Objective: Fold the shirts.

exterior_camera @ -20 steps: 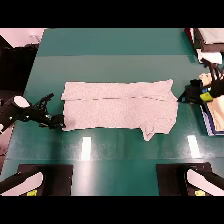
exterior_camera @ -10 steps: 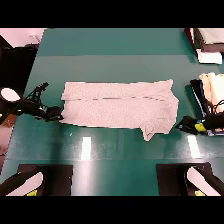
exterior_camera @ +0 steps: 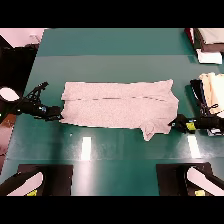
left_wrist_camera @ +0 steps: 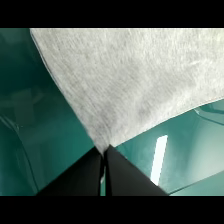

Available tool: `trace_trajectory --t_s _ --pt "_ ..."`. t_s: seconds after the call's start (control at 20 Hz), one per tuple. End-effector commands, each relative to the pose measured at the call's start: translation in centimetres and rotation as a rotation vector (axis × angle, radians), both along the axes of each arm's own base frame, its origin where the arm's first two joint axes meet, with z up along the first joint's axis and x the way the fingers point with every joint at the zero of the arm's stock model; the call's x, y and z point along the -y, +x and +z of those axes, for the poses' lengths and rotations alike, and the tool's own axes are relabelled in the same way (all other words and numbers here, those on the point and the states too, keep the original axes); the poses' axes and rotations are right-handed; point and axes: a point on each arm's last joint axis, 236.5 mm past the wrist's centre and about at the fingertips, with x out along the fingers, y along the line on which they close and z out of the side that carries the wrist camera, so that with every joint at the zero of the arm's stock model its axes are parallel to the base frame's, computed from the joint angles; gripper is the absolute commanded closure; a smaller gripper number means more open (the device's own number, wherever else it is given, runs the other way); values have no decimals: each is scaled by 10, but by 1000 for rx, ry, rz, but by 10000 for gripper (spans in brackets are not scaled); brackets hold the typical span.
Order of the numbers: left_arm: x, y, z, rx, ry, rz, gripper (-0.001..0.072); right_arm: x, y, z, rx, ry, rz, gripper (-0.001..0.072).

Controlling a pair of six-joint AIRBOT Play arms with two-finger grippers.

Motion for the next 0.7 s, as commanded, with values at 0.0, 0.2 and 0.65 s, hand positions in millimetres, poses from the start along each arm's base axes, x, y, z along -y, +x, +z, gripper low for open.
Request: trace_trajectory --t_s 0.0,0.2,0.65 --pt "0 0 1 2 0 -1 685 -8 3 -8 11 -15 42 678" --pt "-9 -10 3 -33 47 -52 687 3 -12 8 31 -90 116 700" --pt "-7 -68 49 -62 64 -160 686 47 -58 115 122 -324 170 701"
